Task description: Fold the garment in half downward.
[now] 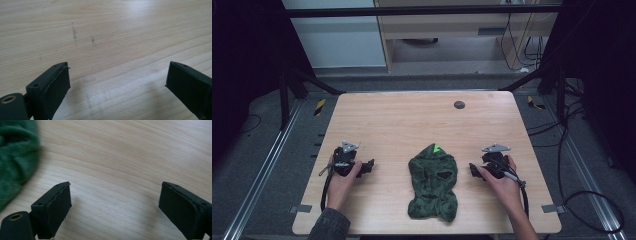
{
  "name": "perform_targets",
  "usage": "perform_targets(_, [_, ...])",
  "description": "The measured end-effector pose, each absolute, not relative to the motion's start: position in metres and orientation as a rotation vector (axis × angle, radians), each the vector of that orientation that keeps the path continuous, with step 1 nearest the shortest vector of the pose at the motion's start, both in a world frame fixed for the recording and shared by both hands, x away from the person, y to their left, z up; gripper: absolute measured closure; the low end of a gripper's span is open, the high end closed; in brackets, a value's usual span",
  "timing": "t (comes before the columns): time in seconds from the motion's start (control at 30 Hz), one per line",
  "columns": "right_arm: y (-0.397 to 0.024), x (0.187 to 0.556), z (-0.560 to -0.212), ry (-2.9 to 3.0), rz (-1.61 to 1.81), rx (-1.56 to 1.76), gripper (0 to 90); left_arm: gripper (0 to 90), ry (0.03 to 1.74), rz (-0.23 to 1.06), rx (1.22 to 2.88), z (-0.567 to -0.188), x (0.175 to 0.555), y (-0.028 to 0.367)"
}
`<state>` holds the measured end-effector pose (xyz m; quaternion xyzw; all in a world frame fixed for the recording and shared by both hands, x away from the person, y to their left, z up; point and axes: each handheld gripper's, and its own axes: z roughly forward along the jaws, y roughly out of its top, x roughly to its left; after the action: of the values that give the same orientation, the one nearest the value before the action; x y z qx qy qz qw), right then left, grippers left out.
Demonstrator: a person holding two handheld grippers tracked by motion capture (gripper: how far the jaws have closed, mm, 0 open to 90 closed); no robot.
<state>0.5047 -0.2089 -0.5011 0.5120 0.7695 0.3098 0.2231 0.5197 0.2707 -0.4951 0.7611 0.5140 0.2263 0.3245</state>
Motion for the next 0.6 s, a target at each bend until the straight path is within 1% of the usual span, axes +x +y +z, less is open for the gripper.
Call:
perform_targets(0.07, [-0.204, 0.503, -0.498, 2.153, 0.877, 1.395, 14.8, 4.3, 1.316, 0.583, 2.011, -0.492, 0.518, 0.265])
perform_targets(0.1, [-0.204, 0.503, -0.498, 2.153, 0.877, 1.395, 14.8, 4.3, 1.316, 0.583, 2.011, -0.492, 0.518, 0.265])
perform_targets(0.13, [-0.2, 0.502, -0.496, 2.176, 0.902, 1.371, 19.8, 4.4, 1.284, 0.557, 2.006, -0.488, 0.518, 0.26])
perform_targets(0.2, [-0.196, 0.503, -0.495, 2.215, 0.888, 1.345, 22.8, 4.7, 1.254, 0.528, 2.006, -0.484, 0.519, 0.254])
perform_targets(0.23, [-0.194, 0.504, -0.494, 2.235, 0.882, 1.332, 26.0, 5.2, 1.236, 0.517, 2.016, -0.482, 0.52, 0.251])
perform_targets(0.27, [-0.194, 0.504, -0.494, 2.235, 0.882, 1.332, 26.0, 5.6, 1.236, 0.517, 2.016, -0.482, 0.52, 0.251])
perform_targets(0.33, [-0.191, 0.505, -0.49, 2.258, 0.897, 1.32, 31.5, 5.7, 1.214, 0.481, 2.039, -0.477, 0.526, 0.242])
perform_targets(0.37, [-0.189, 0.508, -0.486, 2.289, 0.91, 1.302, 36.4, 7.5, 1.198, 0.469, 2.054, -0.473, 0.531, 0.236])
perform_targets(0.4, [-0.188, 0.509, -0.485, 2.301, 0.913, 1.3, 37.1, 8.1, 1.19, 0.453, 2.062, -0.471, 0.534, 0.232])
perform_targets(0.47, [-0.185, 0.513, -0.482, 2.339, 0.909, 1.276, 42.8, 9.0, 1.161, 0.426, 2.087, -0.467, 0.539, 0.224])
perform_targets(0.5, [-0.183, 0.514, -0.481, 2.352, 0.915, 1.274, 42.8, 9.6, 1.161, 0.426, 2.087, -0.467, 0.539, 0.224])
perform_targets(0.57, [-0.181, 0.517, -0.48, 2.374, 0.911, 1.269, 46.4, 9.8, 1.135, 0.412, 2.112, -0.464, 0.544, 0.214])
perform_targets(0.6, [-0.177, 0.52, -0.477, 2.401, 0.912, 1.252, 50.9, 11.9, 1.115, 0.399, 2.131, -0.462, 0.548, 0.206])
